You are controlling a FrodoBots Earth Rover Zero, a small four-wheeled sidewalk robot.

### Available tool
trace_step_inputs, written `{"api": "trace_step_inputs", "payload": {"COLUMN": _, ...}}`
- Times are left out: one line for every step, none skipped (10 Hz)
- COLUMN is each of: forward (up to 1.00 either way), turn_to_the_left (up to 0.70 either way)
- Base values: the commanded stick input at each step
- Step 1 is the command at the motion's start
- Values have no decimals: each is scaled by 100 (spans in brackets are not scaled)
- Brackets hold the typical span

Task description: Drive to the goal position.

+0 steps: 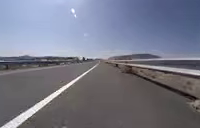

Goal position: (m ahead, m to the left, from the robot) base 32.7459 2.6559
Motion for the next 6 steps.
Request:
{"api": "trace_step_inputs", "payload": {"forward": 100, "turn_to_the_left": 0}}
{"api": "trace_step_inputs", "payload": {"forward": 100, "turn_to_the_left": 0}}
{"api": "trace_step_inputs", "payload": {"forward": 100, "turn_to_the_left": 0}}
{"api": "trace_step_inputs", "payload": {"forward": 100, "turn_to_the_left": 0}}
{"api": "trace_step_inputs", "payload": {"forward": 100, "turn_to_the_left": 0}}
{"api": "trace_step_inputs", "payload": {"forward": 100, "turn_to_the_left": 0}}
